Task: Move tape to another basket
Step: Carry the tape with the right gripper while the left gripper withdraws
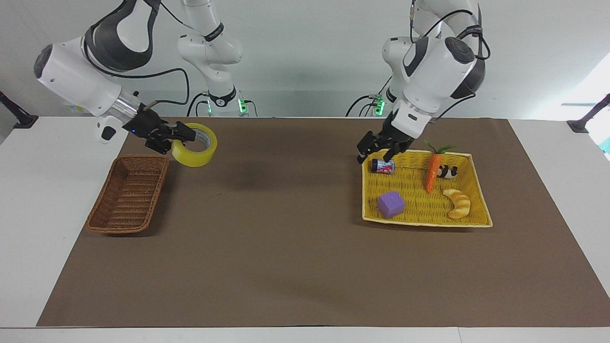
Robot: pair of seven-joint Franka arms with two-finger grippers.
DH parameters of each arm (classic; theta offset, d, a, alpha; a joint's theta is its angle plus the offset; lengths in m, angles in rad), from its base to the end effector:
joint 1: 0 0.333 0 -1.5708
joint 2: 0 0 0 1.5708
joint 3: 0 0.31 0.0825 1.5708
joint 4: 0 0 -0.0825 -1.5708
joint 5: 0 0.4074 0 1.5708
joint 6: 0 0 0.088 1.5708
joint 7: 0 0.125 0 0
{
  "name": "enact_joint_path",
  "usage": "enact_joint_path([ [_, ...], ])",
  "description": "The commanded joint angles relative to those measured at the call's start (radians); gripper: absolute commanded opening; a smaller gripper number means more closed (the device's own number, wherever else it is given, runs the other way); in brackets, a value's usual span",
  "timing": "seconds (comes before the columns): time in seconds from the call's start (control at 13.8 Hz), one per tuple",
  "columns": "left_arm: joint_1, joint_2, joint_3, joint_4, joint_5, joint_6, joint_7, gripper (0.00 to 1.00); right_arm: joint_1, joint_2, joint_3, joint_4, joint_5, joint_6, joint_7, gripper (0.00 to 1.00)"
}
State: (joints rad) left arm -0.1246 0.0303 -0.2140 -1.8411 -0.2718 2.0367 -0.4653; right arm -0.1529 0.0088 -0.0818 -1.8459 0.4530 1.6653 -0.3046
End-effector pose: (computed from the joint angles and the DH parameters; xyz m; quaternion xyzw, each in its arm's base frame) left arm 0.5726 -0.2210 0.4928 0.9818 0.1133 0.0250 0.1506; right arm 0.5619 -0.0820 0.4792 -0.9711 0.0083 0.0301 0.2368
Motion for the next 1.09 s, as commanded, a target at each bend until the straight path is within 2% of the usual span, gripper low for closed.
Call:
enact_joint_path([
  [0.0, 0.103, -0.024, -0.01, 0.011, 0.075, -0.081, 0.135, 1.0, -0.112, 0.029, 0.013, 0.004, -0.051, 0.019, -0.097, 0.0],
  [0.22, 0.21, -0.035, -0.01, 0.061, 0.124, -0.185, 0.302, 1.0, -0.226, 0.124, 0.013, 0.01, -0.06, 0.108, -0.241, 0.0],
  [0.36, 0.258, -0.033, -0.01, 0.115, 0.17, -0.268, 0.394, 1.0, -0.255, 0.183, 0.01, 0.025, -0.063, 0.19, -0.336, 0.0],
  [0.58, 0.266, -0.02, -0.01, 0.227, 0.288, -0.419, 0.44, 1.0, -0.293, 0.256, 0.01, 0.027, -0.051, 0.234, -0.358, 0.0],
  [0.72, 0.286, -0.015, -0.008, 0.247, 0.296, -0.447, 0.5, 1.0, -0.324, 0.298, 0.011, 0.034, -0.021, 0.238, -0.358, 0.0],
  [1.01, 0.322, -0.02, -0.01, 0.23, 0.292, -0.426, 0.494, 1.0, -0.324, 0.319, 0.01, 0.019, 0.004, 0.24, -0.346, 0.0],
])
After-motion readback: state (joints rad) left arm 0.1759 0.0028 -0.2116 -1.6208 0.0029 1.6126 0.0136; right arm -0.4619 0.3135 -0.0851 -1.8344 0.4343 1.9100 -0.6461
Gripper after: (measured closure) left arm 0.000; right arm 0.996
